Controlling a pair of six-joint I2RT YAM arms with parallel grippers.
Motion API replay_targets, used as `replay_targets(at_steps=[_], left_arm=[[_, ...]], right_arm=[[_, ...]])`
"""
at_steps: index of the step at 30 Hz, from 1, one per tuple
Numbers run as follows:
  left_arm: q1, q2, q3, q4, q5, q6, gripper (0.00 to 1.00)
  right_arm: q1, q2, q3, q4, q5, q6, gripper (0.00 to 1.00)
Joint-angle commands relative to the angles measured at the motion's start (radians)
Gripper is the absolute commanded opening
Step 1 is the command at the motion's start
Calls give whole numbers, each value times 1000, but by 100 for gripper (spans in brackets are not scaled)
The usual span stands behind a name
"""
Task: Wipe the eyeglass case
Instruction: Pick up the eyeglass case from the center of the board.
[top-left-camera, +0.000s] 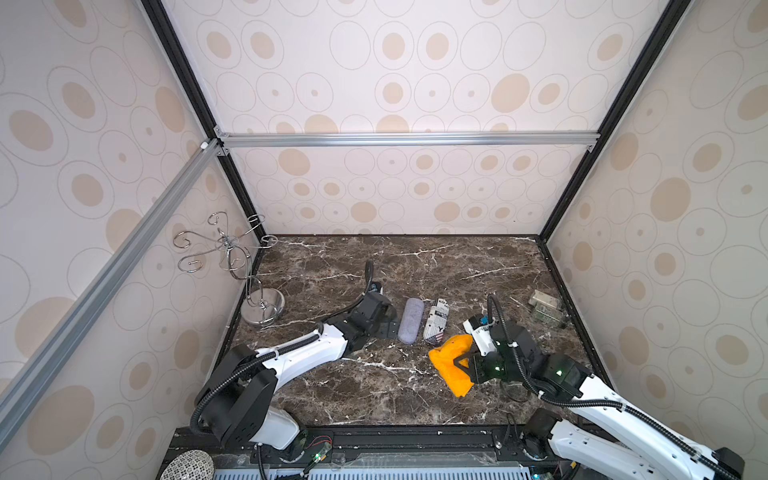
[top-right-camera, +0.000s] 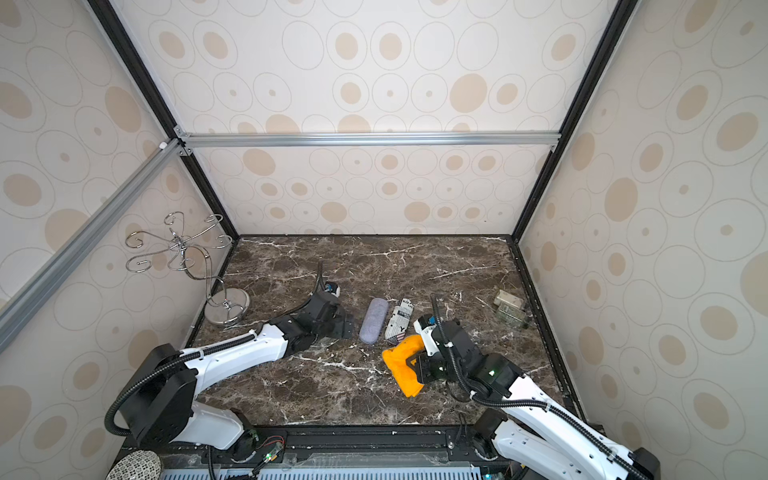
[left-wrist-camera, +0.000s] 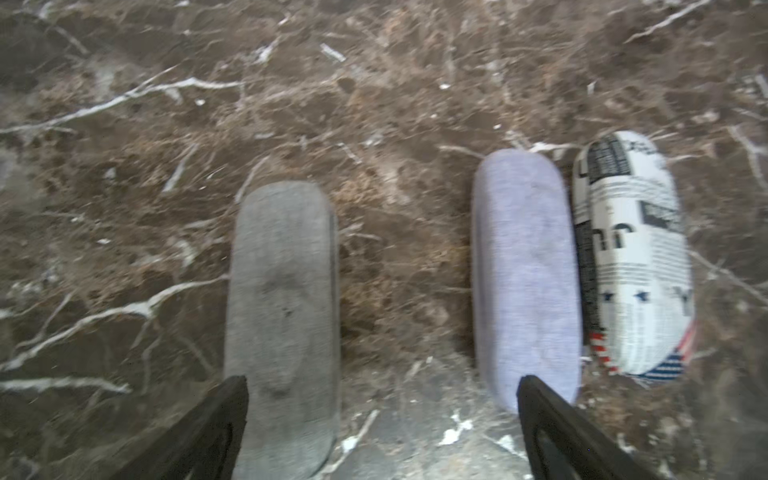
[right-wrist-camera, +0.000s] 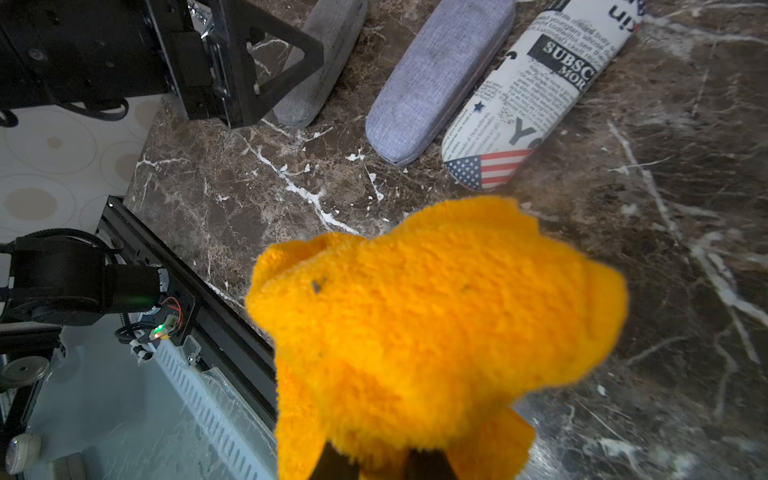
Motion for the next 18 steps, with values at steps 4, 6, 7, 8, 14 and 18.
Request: replay_targets(at_steps=[4,6,7,8,14,18], left_arm=[[124,-28,-59,17,111,79,93],[135,-5,-53,24,82,68,93],[147,11,-53,27,74,67,93],[157,27,-55,36,79,67,92],[160,64,-92,127,123,104,87],[159,77,-108,159,98,110,85]], right_arm=[[51,50,-4,91,56,29,0],[52,52,-6,89,58,28,0],[53,50,-11,89,59,26,0],[52,45,-12,86,60,26,0],[52,19,-21,61,81,22,0],[52,28,-31,74,71,25,0]])
